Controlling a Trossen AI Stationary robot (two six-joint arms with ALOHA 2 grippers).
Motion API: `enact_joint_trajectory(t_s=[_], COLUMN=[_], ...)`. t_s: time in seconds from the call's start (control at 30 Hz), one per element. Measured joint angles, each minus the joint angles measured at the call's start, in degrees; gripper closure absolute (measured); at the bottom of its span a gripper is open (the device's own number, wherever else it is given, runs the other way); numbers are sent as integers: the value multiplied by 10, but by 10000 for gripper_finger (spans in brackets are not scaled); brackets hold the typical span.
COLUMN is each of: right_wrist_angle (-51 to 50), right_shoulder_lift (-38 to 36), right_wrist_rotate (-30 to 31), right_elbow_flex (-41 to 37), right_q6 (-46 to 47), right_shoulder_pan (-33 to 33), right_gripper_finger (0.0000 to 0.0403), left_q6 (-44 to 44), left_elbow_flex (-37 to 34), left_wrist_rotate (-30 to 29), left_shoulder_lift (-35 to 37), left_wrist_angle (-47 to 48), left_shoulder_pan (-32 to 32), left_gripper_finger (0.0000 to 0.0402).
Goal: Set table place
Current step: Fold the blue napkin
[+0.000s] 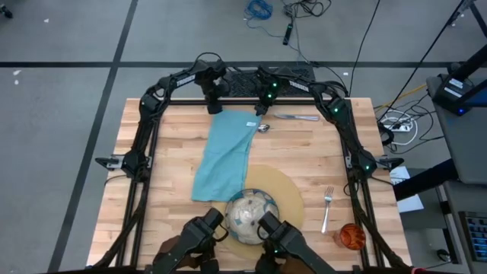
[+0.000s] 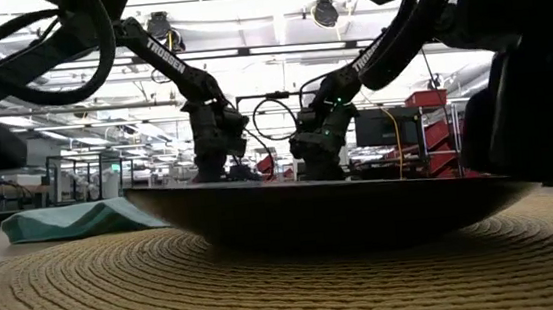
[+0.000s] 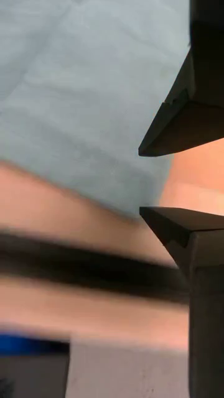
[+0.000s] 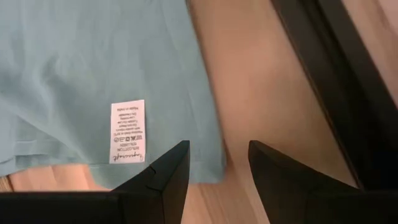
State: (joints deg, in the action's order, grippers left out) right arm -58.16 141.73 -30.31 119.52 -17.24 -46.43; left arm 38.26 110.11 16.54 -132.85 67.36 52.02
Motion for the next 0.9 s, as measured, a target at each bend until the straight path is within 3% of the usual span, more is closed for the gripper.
enact_joint_trajectory(t_s=[0.5,0.9], right_wrist_angle=[-49,-60], right_shoulder_lift=[-3,-4], right_wrist_rotate=[-27,-7], right_elbow_flex=[0,9], right_q6=[-20,-20], right_shoulder_pan=[36,48], right_gripper_finger=[245,251], left_q6=[-4,-1], left_elbow_flex=[-3,-4], left_wrist_rotate=[15,19], left_shoulder_lift=[-16,-16], left_wrist_angle=[35,42], left_shoulder_pan=[-20,-23], left_gripper_finger=[273,273])
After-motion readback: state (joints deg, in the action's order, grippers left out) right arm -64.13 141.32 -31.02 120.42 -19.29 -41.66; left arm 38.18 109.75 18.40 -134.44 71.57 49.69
